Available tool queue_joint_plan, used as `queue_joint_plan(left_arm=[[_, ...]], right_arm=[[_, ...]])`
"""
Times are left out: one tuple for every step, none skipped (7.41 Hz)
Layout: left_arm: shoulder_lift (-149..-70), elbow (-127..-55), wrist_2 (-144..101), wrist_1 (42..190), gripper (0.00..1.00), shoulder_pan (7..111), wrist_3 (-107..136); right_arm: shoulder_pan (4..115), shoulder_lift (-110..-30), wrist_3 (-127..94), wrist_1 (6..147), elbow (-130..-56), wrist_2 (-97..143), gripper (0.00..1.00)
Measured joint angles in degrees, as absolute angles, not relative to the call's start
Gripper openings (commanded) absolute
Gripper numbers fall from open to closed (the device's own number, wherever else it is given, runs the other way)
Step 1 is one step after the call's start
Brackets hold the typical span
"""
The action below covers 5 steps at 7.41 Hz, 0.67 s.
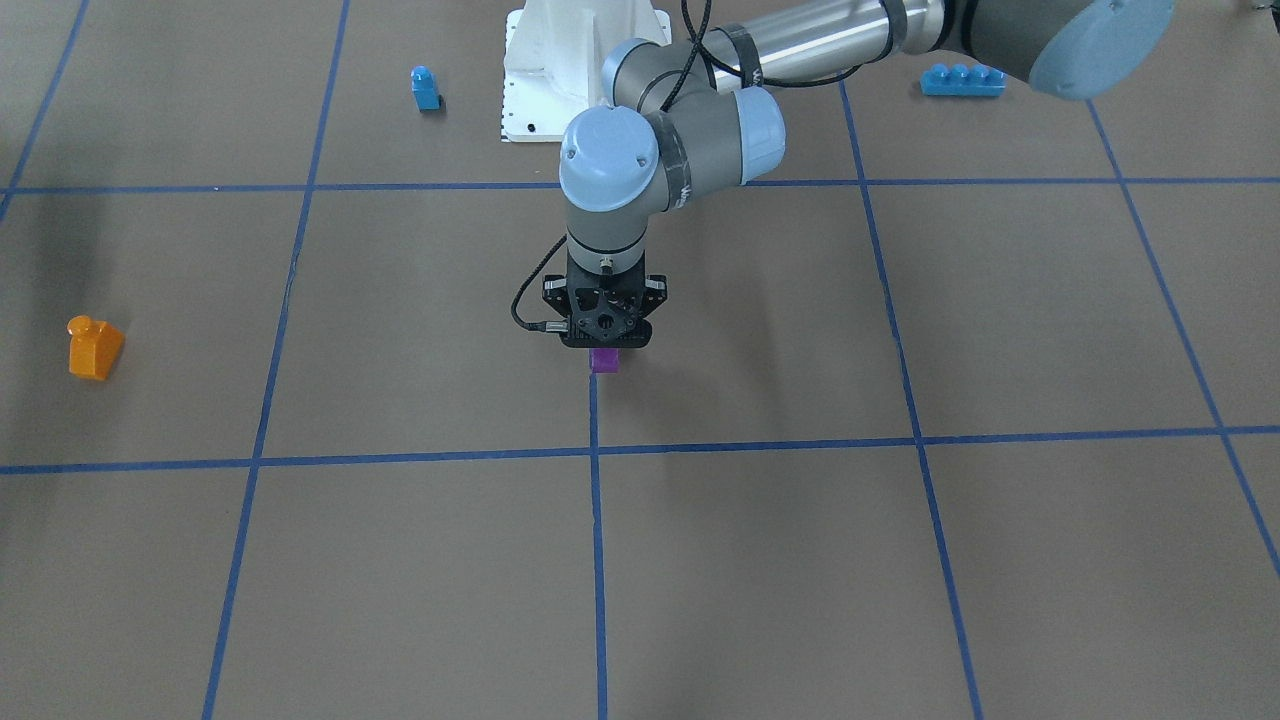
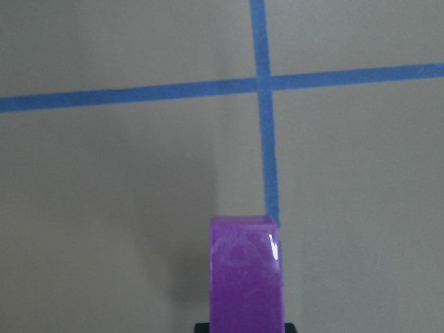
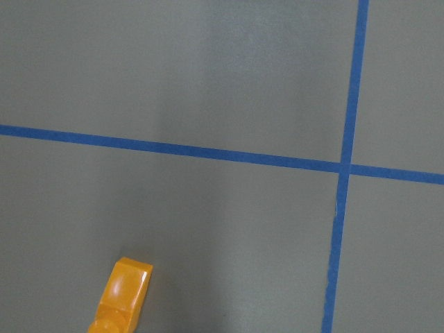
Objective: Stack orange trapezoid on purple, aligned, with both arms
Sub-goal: 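Carry the purple block with the left gripper to the table center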
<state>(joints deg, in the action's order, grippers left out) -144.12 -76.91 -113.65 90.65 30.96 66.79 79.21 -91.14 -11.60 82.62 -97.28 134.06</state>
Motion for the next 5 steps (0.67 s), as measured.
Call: queue_joint_plan(left_arm=[[-144.3, -76.0, -113.5, 91.2, 0.00, 30.4, 68.2], [-144.3, -75.6, -113.4, 91.5, 0.00, 29.9, 69.5], [-144.3, -75.4, -113.4, 91.8, 0.00, 29.4, 70.1], [-144.3, -75.3, -113.4, 92.1, 0.00, 29.0, 70.3], [-144.3, -75.3, -113.4, 92.3, 0.00, 28.9, 70.2]], right_arm=[[79.2, -91.1, -11.6, 82.6, -97.2, 134.2, 1.00], [79.1, -91.1, -11.6, 82.6, -97.2, 134.3, 1.00], [79.1, -91.1, -11.6, 82.6, -97.2, 134.4, 1.00], [79.1, -91.1, -11.6, 82.6, -97.1, 134.4, 1.00], [79.0, -91.1, -11.5, 82.6, -97.1, 134.4, 1.00]])
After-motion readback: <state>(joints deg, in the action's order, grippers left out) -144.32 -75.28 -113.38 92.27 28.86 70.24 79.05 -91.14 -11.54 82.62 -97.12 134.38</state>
